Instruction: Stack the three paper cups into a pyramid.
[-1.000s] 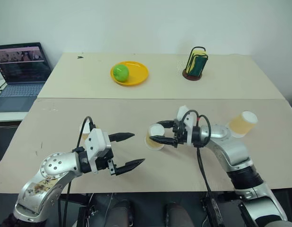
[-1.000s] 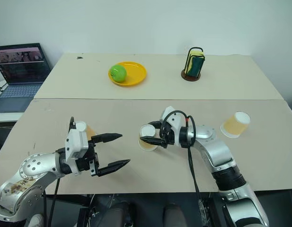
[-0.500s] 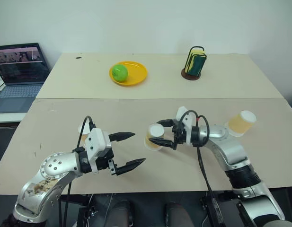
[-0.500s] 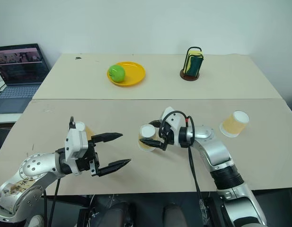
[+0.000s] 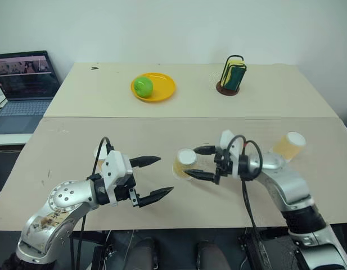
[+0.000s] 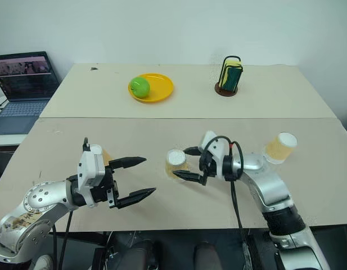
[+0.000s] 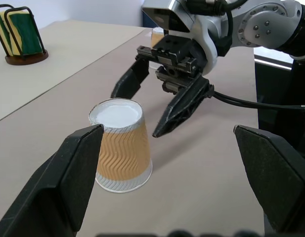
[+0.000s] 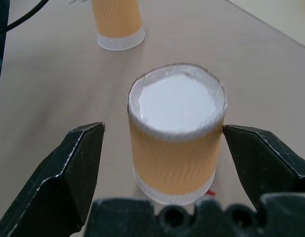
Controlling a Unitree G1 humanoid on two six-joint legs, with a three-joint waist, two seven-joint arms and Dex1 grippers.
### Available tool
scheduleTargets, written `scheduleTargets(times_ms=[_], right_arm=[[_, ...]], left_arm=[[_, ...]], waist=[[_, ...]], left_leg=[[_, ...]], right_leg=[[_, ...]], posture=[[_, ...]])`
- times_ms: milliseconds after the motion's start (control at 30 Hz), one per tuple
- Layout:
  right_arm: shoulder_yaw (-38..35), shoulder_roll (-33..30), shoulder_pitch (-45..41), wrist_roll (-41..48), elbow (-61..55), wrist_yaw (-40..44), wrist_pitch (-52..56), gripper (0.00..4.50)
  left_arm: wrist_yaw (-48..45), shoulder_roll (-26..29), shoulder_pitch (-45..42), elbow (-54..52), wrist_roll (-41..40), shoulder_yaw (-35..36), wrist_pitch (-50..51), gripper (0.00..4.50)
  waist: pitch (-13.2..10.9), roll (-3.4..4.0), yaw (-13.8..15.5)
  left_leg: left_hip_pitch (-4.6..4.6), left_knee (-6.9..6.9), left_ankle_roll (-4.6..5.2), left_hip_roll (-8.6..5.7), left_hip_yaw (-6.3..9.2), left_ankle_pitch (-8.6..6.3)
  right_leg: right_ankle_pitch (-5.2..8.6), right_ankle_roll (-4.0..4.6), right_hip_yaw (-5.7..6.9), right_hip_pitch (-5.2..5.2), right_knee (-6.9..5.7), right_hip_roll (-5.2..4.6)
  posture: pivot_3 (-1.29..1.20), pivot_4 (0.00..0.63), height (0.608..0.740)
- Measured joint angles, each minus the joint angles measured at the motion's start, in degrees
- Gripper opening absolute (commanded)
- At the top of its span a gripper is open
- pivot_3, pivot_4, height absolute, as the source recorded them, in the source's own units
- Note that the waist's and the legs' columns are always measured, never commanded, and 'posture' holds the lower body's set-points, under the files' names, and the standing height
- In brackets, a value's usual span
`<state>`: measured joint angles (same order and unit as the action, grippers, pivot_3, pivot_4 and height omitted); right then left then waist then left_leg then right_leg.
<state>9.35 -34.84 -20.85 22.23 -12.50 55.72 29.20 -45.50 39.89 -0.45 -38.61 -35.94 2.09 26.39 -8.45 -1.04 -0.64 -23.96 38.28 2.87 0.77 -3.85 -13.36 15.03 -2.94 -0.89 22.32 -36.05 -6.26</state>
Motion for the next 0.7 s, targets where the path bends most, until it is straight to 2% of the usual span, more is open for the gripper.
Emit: scheduleTargets(times_ms=[133, 333, 500, 700], right_arm=[[-4.54, -2.93, 3.81, 0.64, -0.58, -0.78, 0.16, 4.46], [-16.22, -6.54, 9.04, -0.69, 5.25, -5.86, -1.38, 4.46], [-25.93, -5.78, 9.37, -2.71, 7.98, -17.64, -1.46, 4.46], [-33.43, 0.11, 5.49, -3.70, 4.55, -32.76, -1.45, 4.46]], left_arm=[[0.06, -0.13, 0.15, -0.19, -0.05, -0.09, 0.01, 4.50], [0.55, -0.56, 0.34, -0.57, -0.16, -0.19, 0.12, 4.50], [0.33, -0.60, 0.32, -0.56, -0.18, -0.18, 0.12, 4.50], [-0.32, -0.55, 0.26, -0.52, -0.19, -0.18, 0.12, 4.50]], waist=[[0.00, 0.00, 0.04], [0.00, -0.01, 0.49], [0.00, 0.00, 0.51], [0.00, 0.02, 0.32]], left_leg=[[-0.01, 0.00, 0.00, -0.01, 0.00, 0.00], [-0.01, 0.00, 0.01, -0.02, -0.01, 0.00], [-0.01, 0.00, 0.02, -0.02, -0.05, 0.01], [-0.03, 0.01, 0.01, -0.02, -0.10, 0.02]], right_leg=[[0.00, 0.01, 0.00, -0.01, 0.02, -0.04], [0.01, 0.01, 0.00, -0.03, 0.04, 0.08], [0.01, 0.01, -0.03, -0.02, 0.01, 0.30], [0.01, 0.00, -0.08, 0.01, -0.01, 0.48]], posture=[[0.00, 0.150, 0.735], [0.00, 0.150, 0.735], [0.00, 0.150, 0.735], [0.00, 0.150, 0.735]])
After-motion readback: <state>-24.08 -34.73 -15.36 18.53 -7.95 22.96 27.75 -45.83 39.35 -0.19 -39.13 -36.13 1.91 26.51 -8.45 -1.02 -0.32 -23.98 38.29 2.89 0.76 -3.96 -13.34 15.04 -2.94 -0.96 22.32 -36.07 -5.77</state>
